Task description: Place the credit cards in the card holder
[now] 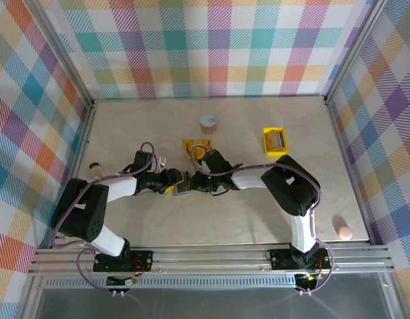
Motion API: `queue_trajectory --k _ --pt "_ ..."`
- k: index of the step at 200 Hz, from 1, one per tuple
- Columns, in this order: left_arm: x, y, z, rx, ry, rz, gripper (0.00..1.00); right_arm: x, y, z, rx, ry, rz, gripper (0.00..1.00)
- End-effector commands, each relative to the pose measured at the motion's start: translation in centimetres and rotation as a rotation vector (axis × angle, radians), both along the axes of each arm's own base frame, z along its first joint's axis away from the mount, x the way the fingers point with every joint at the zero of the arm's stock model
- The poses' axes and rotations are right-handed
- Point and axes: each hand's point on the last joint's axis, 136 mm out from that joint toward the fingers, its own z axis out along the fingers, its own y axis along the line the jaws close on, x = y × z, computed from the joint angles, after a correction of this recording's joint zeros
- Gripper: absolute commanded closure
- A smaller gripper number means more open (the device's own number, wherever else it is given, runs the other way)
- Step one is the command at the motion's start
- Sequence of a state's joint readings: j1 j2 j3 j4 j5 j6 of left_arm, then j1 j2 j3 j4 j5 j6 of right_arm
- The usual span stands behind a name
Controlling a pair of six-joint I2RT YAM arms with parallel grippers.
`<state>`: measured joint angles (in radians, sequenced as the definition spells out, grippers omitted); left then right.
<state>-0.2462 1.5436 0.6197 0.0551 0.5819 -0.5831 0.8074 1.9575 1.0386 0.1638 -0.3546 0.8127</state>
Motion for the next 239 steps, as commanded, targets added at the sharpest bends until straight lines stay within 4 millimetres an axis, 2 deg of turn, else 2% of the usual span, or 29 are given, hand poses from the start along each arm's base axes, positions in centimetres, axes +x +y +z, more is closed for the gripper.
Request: queue_trajectory --k 1,43,68,98,170,239 --pt "0.1 0.1 -0.3 0.009 0.012 0.008 0.43 -0.7 -0.3 1.3 -0.023 -0.017 0.024 0.81" --pt "0.1 0.4 -0.5 0.024 0.021 0.023 0.46 -0.6 -2.3 3.5 -0.051 -0.064 -0.027 0.71" --pt "0.1 0.4 -0.5 0.026 0.022 0.024 0.46 -0.1 -3.1 4.2 -0.097 -0.095 -0.048 0.7" --pt "0.0 0.4 -0.6 0.024 0.022 0.023 0.48 0.5 -2.6 3.7 -0.17 -0.064 -0.033 0.77" --pt "0.0 0.4 -0.7 0.025 0.025 0.023 0.52 1.4 -0.5 1.9 -0.223 -0.006 0.006 0.75" --pt "0.0 0.3 -0.8 0.017 0.025 0.022 0.54 1.7 0.5 1.6 -0.228 0.001 0.04 0.77"
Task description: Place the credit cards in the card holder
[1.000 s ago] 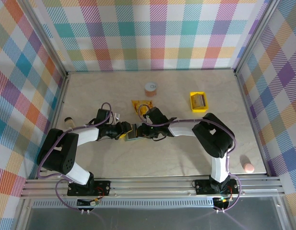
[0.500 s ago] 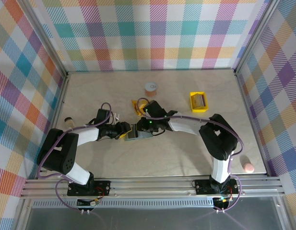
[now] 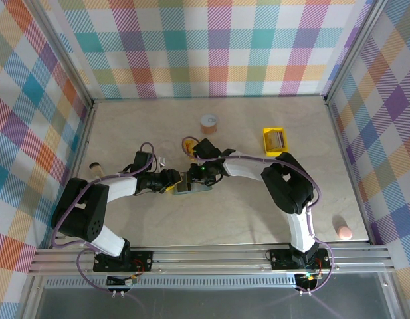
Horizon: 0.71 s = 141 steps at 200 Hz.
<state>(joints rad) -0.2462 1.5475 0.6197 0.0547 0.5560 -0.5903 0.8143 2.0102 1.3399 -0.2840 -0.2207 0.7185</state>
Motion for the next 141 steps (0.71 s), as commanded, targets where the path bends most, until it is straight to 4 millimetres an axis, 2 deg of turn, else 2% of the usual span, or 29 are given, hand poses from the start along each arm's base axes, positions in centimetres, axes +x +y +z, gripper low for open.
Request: queue_trajectory --k 1,141 --pt "-0.2 0.0 -0.5 -0.002 0.022 0.003 0.54 -0.5 0.9 0.3 0.001 0.008 0.041 0.77" --pt "-0.2 -0.1 -0.5 -0.006 0.022 0.001 0.55 -0.5 1.5 -1.0 -0.033 0.019 0.066 0.77"
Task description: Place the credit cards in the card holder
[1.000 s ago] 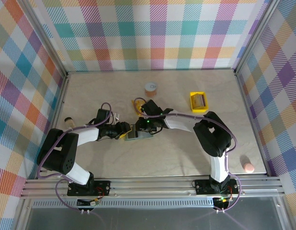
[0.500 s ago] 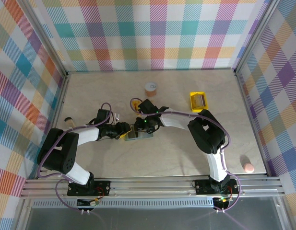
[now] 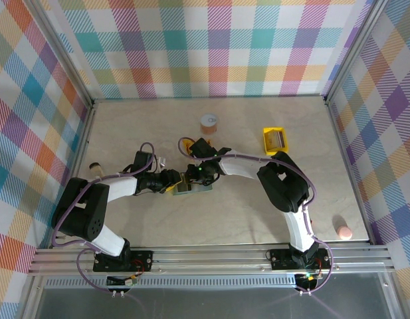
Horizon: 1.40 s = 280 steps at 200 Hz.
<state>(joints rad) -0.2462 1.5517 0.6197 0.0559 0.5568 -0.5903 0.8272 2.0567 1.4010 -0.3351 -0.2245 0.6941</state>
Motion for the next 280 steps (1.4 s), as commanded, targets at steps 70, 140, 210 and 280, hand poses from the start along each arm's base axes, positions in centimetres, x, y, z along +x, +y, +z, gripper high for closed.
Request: queue_trajectory --k 70,140,210,280 --pt "-0.3 -0.1 -0.5 -0.009 0.021 0.001 0.56 -0.5 1.9 0.3 0.043 -0.005 0.071 0.8" --pt "-0.2 -0.1 -0.4 -0.007 0.019 0.003 0.56 -0.4 1.6 2.6 0.064 -0.049 0.066 0.8" --pt "0.6 -0.3 2.7 -0.029 -0.058 0.003 0.54 -0.9 -8.0 6.5 -0.011 -0.14 -0.083 0.69" --pt "-0.5 1.5 5.5 0.038 -0.091 0.072 0.29 0.7 -11.4 5.7 -0.085 -0.1 -0.075 0.67"
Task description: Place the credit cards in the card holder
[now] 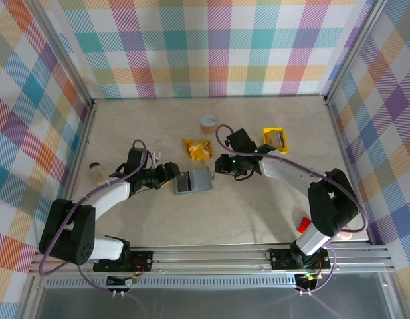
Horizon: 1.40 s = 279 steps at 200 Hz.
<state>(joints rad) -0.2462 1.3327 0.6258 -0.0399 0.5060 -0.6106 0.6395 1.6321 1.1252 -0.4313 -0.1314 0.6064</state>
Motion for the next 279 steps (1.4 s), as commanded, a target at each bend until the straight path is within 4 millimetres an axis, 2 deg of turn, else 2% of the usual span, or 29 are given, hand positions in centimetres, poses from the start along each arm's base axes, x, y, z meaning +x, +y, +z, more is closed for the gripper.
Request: queue_trajectory --k 1,56,91,117,142,164,191,220,251,279 --pt "-0.6 0.8 0.0 0.038 0.033 0.029 0.29 -0.6 0.8 -1.1 -0.048 0.046 0.082 0.67" --pt "-1.4 1.1 -0.9 0.045 0.056 0.04 0.26 0.9 2.3 -2.1 -0.056 0.067 0.112 0.65" --pt "-1.5 1.0 -1.2 0.041 0.065 0.035 0.27 1.5 2.3 -3.2 -0.1 0.083 0.108 0.74" --pt "-1.3 0.9 -1.1 0.043 0.065 0.03 0.27 1.5 2.1 -4.0 -0.124 0.097 0.112 0.76" --pt "-1.1 0.8 -1.2 0.045 0.068 0.023 0.28 1.4 2.0 -4.3 -0.132 0.1 0.114 0.84" --pt "-0.9 0.8 -1.4 0.047 0.076 0.023 0.29 1.3 1.9 -4.0 -0.127 0.092 0.115 1.0" --pt "-0.6 0.8 -1.7 0.072 0.087 0.012 0.29 0.7 1.7 -3.5 -0.091 0.083 0.1 1.0" --pt "-0.1 0.9 -2.8 0.126 0.112 -0.025 0.29 -0.4 1.4 -4.2 -0.062 0.112 0.087 1.0" --pt "0.2 0.6 -3.3 0.175 0.111 -0.064 0.22 -0.9 1.4 -4.9 -0.047 0.128 0.075 1.0" --pt "0.6 0.2 -3.1 0.235 0.071 -0.116 0.21 -0.8 1.6 -4.9 -0.035 0.128 0.075 1.0"
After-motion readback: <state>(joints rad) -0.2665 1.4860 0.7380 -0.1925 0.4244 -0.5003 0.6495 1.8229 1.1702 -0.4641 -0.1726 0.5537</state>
